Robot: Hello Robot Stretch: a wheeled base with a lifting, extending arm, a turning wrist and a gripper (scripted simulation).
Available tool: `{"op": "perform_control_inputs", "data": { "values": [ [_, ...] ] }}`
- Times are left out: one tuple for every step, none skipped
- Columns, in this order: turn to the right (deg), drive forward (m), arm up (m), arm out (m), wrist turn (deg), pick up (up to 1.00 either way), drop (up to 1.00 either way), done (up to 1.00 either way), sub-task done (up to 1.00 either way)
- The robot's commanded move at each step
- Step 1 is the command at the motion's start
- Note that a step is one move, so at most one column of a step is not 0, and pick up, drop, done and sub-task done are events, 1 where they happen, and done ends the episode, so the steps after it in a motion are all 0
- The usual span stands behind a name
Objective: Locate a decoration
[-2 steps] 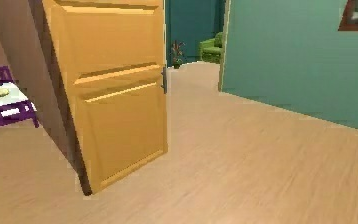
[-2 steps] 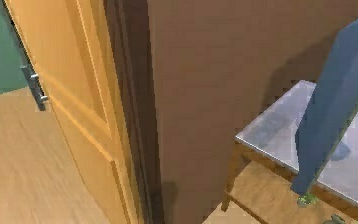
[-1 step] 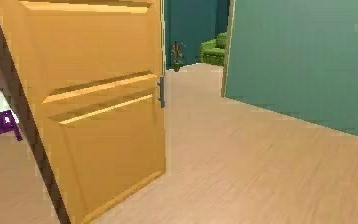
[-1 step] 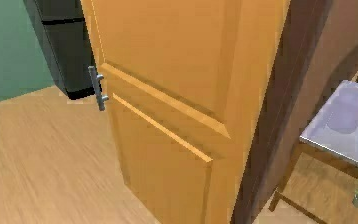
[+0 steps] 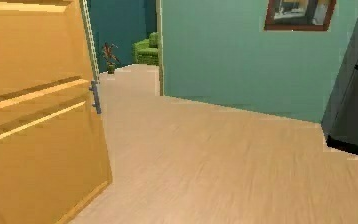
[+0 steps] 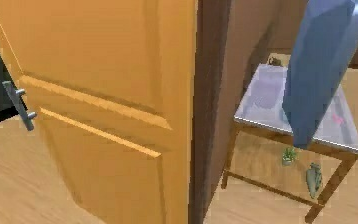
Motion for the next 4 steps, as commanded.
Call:
{"op": "perform_control_inputs", "data": {
  "values": [
    [0.0,1.00,0.00,0.00,0.0,0.00,0.00,0.00,0.00],
    [0.0,0.35,0.00,0.00,0.0,0.00,0.00,0.00,0.00],
    [-21.0,0.00,0.00,0.00,0.0,0.00,0.00,0.00,0.00],
    [0.0,1.00,0.00,0.00,0.0,0.00,0.00,0.00,0.00]
  ]
}}
